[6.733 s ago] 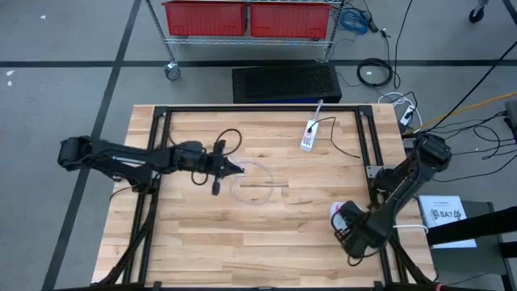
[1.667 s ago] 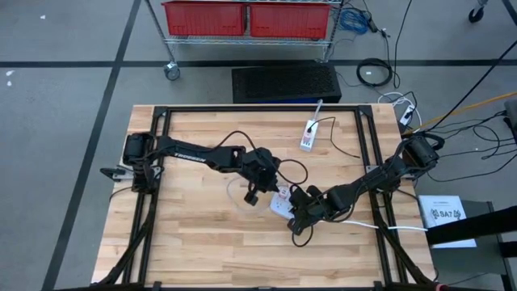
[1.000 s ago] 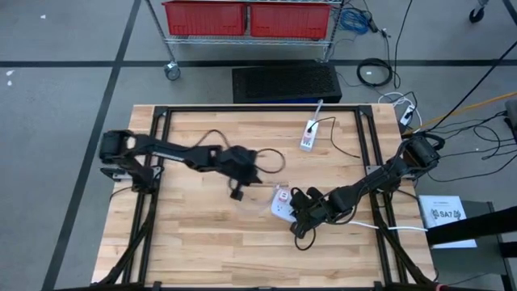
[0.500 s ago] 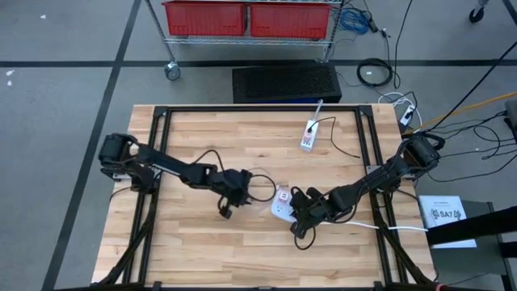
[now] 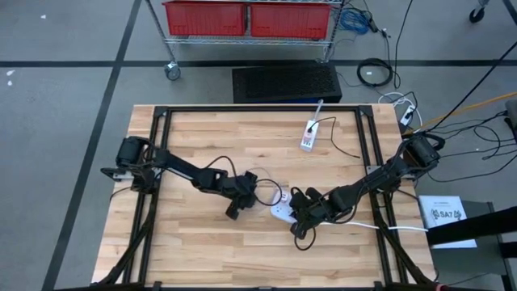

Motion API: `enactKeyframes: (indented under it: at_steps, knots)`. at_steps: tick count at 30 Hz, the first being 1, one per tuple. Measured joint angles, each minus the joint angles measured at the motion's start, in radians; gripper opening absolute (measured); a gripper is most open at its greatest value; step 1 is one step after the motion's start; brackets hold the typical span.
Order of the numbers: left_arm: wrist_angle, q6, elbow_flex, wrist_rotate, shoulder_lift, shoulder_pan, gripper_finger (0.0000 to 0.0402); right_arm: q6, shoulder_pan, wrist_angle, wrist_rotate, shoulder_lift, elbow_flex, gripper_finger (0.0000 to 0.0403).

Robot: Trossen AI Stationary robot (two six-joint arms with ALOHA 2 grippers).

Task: Insert USB
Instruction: Insert the white charger cable into the center orange charger adapter

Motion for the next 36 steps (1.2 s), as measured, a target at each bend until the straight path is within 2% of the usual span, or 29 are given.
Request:
enactKeyframes:
  at_steps: [3,5,11,21,30,36]
  knots:
    - [-0.020,0.032,-0.002,-0.010,-0.023,-0.010,0.0040,0.000,0.000,0.001,0.000,0.000,0.000,0.0000]
    - [-0.056,0.039,-0.005,-0.030,-0.051,-0.010,0.0015,0.000,0.000,0.004,0.001,0.000,0.000,0.0000]
    - [-0.190,0.060,-0.005,-0.097,-0.197,-0.007,0.0005,-0.011,0.000,0.009,0.008,-0.005,0.000,0.0005]
    - [-0.382,0.165,0.006,-0.094,-0.427,-0.005,0.0001,-0.102,-0.003,0.045,-0.010,-0.036,0.006,0.0066]
    - [-0.484,0.206,0.073,-0.016,-0.446,-0.006,0.0000,-0.298,-0.015,0.044,0.004,-0.055,0.116,0.0105]
    - [-0.482,0.206,0.127,0.073,-0.446,-0.007,0.0000,-0.487,-0.100,0.041,0.054,-0.057,0.151,0.0122]
